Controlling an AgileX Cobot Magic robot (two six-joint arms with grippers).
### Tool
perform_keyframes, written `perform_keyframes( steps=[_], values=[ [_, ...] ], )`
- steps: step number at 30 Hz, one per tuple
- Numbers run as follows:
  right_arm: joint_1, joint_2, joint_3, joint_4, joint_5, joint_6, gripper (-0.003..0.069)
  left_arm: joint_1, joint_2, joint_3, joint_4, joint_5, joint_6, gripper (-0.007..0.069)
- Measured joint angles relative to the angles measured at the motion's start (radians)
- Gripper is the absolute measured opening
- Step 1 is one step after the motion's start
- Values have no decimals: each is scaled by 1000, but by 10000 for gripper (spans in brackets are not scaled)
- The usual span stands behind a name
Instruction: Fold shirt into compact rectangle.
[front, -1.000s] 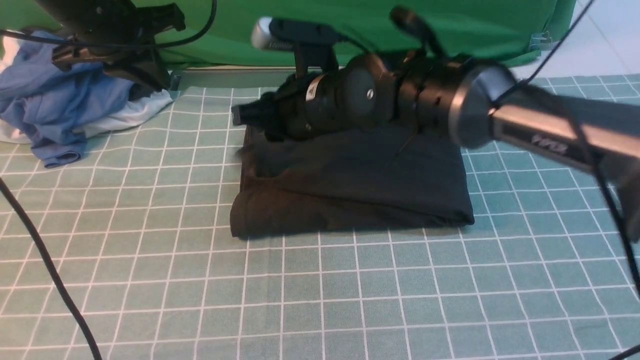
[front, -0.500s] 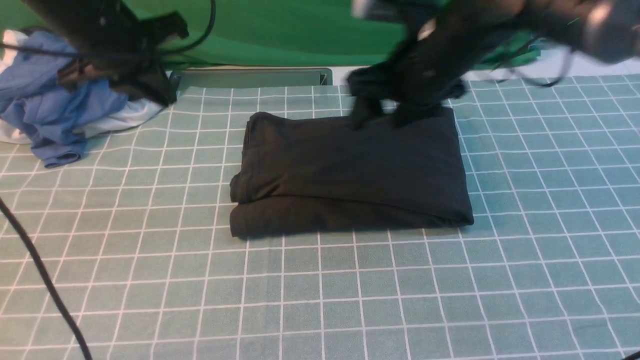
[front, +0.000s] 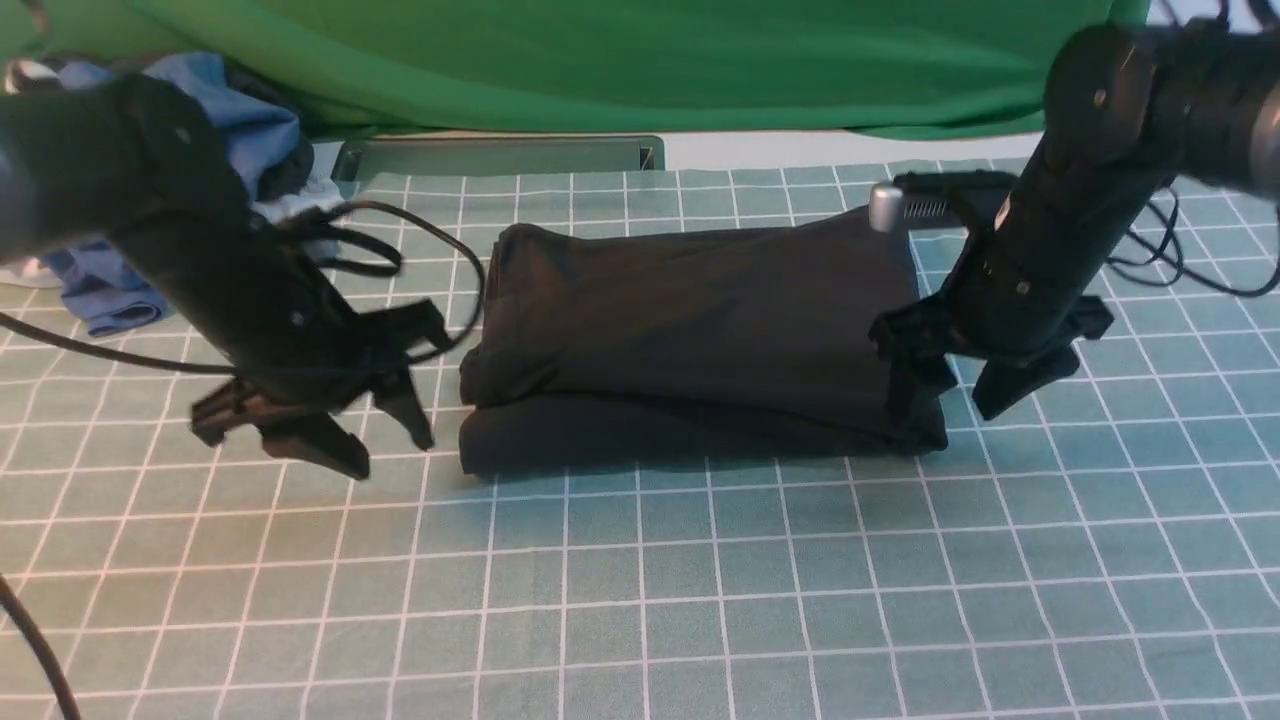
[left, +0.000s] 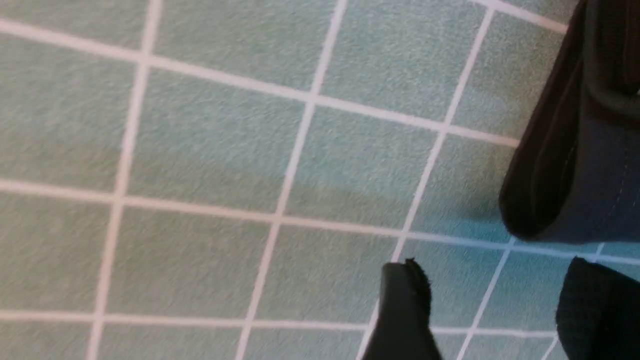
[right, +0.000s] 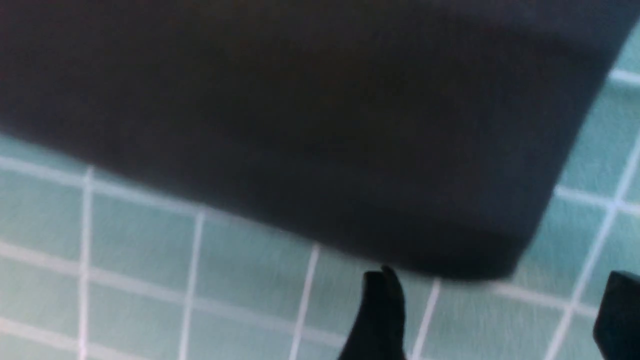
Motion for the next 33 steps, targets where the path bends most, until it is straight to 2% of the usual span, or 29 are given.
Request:
perform_keyframes(
  steps=[1, 3, 6, 10, 13, 16, 18, 20, 23, 33],
  values=[
    [0, 2, 0, 0, -5, 0, 554, -5, 2, 1, -2, -11, 2, 407],
    [0, 36, 3, 1, -71, 0, 554, -18, 24, 1, -27, -78, 21, 470],
    [0, 64, 6, 1, -116, 0, 544, -18, 36, 1, -67, -109, 39, 503],
    [0, 87, 7, 11, -140, -2, 446, -18, 42, 3, -106, -112, 58, 498],
    [1, 89, 7, 18, -157, -5, 321, -18, 56, 3, -139, -114, 60, 445],
    [3, 89, 7, 20, -175, -7, 178, -18, 86, 3, -210, -108, 93, 324],
    [4, 89, 7, 17, -177, -7, 110, -18, 107, 3, -271, -89, 145, 230],
    [4, 89, 7, 16, -175, -7, 106, -18, 122, 6, -342, -62, 216, 97],
    [4, 86, 6, 13, -163, -16, 106, -18, 121, 7, -370, -50, 244, 27],
    [12, -24, 73, -23, -5, -30, 106, -38, 44, 19, -270, 121, 198, 13]
  ],
)
